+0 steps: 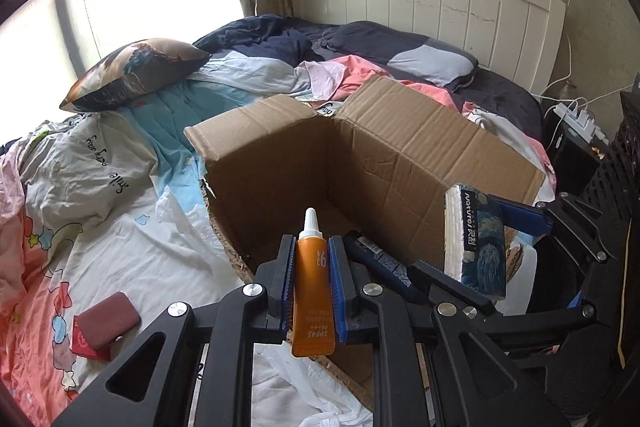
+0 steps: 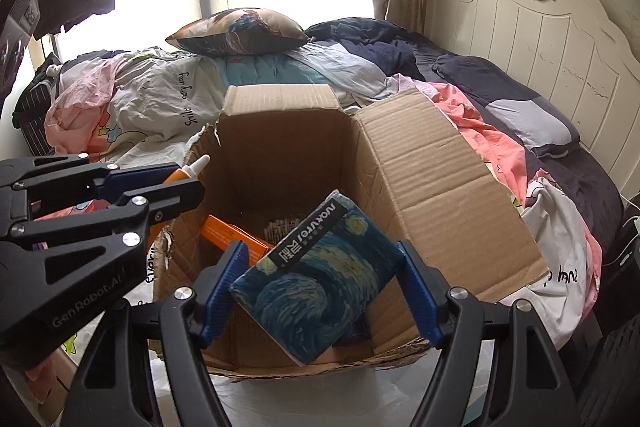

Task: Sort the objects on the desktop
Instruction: 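Lower the orange tube and tissue pack into the box and open both grippers, then withdraw both tools from the box back over the bed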

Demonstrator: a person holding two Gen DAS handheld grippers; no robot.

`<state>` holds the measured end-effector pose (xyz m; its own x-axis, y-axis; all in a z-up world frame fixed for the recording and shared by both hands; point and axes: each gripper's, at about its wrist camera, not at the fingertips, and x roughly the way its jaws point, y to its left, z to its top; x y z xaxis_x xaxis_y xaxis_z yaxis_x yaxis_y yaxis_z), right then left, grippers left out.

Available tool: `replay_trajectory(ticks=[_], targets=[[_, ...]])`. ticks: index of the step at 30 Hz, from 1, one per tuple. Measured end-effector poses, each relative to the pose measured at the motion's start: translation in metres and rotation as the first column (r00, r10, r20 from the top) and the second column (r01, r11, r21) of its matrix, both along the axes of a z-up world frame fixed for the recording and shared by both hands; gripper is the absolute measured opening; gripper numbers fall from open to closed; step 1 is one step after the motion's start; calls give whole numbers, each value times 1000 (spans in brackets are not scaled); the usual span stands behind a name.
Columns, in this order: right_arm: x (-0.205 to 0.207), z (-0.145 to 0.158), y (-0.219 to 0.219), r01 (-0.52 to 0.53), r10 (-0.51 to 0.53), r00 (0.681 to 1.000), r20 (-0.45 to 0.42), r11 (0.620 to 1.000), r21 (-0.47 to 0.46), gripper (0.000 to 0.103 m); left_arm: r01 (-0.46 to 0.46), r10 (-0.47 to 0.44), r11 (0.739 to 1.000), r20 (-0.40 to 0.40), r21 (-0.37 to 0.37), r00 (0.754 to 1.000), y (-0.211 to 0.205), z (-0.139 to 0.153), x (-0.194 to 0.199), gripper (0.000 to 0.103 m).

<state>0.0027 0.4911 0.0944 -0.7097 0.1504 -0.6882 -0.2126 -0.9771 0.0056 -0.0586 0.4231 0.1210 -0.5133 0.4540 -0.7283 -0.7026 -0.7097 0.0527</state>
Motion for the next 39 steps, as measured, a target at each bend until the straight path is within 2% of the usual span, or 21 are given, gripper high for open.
replay_trajectory(ticks=[9, 17, 20, 28, 31, 32, 34, 36, 39], targets=[[-6, -10, 5, -12, 12, 1000, 17, 1000, -11, 71, -13, 14, 1000, 52, -14, 999, 6, -17, -17, 16], [-9, -20, 5, -8, 7, 998, 59, 1000, 21, 75, -7, 8, 999, 33, -42, 999, 14, -22, -12, 16], [-7, -19, 5, 5, -8, 999, 50, 999, 42, 80, -3, 4, 999, 26, -42, 1000, 15, -22, -10, 16], [-3, -15, 1, -4, 1, 999, 36, 998, 61, 80, -8, 9, 999, 25, -47, 1000, 14, -24, -12, 16], [-5, -17, -1, -9, 7, 999, 41, 998, 58, 80, 1, -1, 998, 8, -69, 1000, 16, -26, -9, 21], [-6, -18, -1, -10, 8, 999, 44, 998, 58, 80, 6, -6, 997, 0, -78, 1000, 17, -27, -7, 28], [-7, -20, -2, -12, 9, 999, 51, 998, 62, 80, 0, -3, 996, -34, -88, 999, 17, -26, -4, 35], [-7, -21, -3, -12, 8, 998, 55, 998, 67, 80, -2, -3, 997, -55, -83, 998, 16, -25, -2, 49], [-8, -23, -2, -10, 6, 998, 60, 998, 67, 80, -9, 3, 997, -74, -77, 997, 14, -23, 0, 60]])
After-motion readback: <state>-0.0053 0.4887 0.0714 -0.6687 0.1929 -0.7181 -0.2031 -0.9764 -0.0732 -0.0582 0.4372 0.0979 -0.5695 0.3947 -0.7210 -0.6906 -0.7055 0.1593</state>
